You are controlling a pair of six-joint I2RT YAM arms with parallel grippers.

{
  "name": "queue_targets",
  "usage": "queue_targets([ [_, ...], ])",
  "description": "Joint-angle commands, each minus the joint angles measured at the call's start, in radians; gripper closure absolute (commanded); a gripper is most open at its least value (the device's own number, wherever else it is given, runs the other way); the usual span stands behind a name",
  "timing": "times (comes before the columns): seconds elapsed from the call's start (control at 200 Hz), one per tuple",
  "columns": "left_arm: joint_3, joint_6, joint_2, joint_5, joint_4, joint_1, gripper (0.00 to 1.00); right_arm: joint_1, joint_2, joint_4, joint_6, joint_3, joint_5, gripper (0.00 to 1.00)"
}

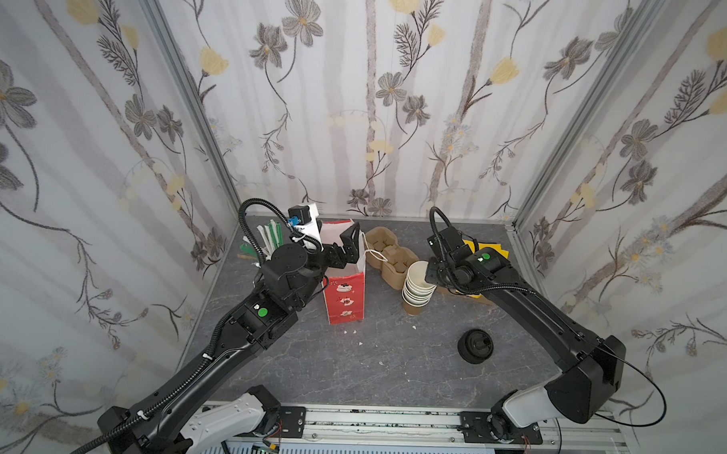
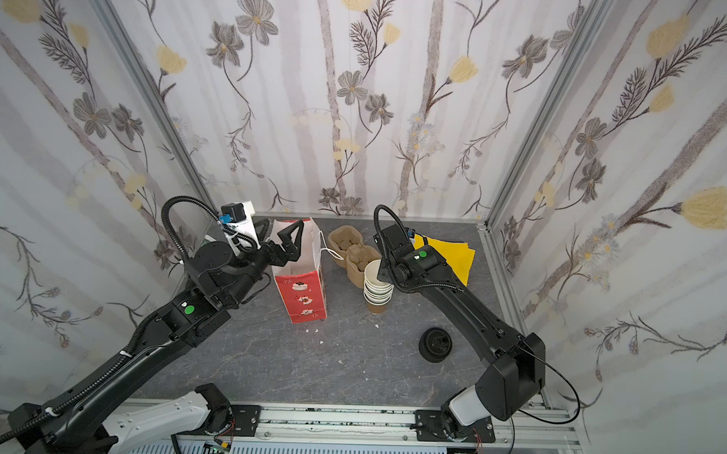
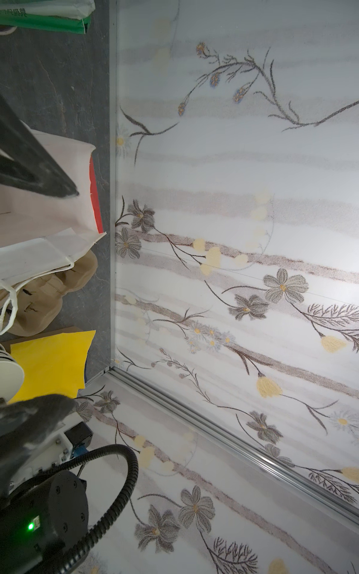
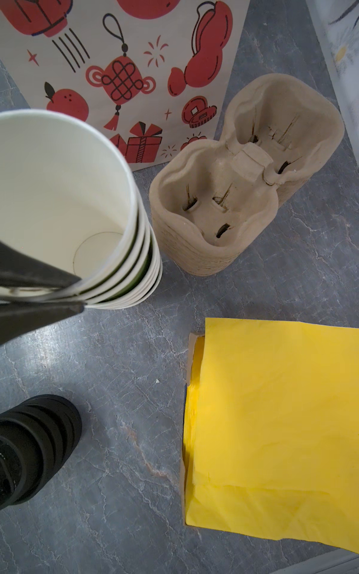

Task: Pack a coffee takeout order
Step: Pick up the coffee cup.

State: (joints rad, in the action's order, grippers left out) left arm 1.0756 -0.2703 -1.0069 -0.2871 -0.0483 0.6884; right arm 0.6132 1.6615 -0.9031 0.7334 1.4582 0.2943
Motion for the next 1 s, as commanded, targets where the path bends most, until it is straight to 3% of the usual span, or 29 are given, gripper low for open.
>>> queue_targets([
  [0.0,-0.005,-0.019,0.007,-0.015,-0.018,0.001,0.00,0.004,0.006,0.003,0.018,0.016,0.029,0.94],
  [0.12,-0.013,-0.023,0.010,-0.015,-0.018,0.001,0.00,0.007,0.004,-0.005,0.020,0.026,0.027,1.00],
  [0.495,-0.016,-0.041,0.001,-0.006,-0.018,0.001,0.00,0.013,-0.057,0.006,0.039,0.037,-0.022,1.00],
  [0.994,-0.003,-0.054,-0.028,0.035,-0.017,0.001,0.00,0.005,-0.198,0.022,0.101,0.016,0.023,1.00],
])
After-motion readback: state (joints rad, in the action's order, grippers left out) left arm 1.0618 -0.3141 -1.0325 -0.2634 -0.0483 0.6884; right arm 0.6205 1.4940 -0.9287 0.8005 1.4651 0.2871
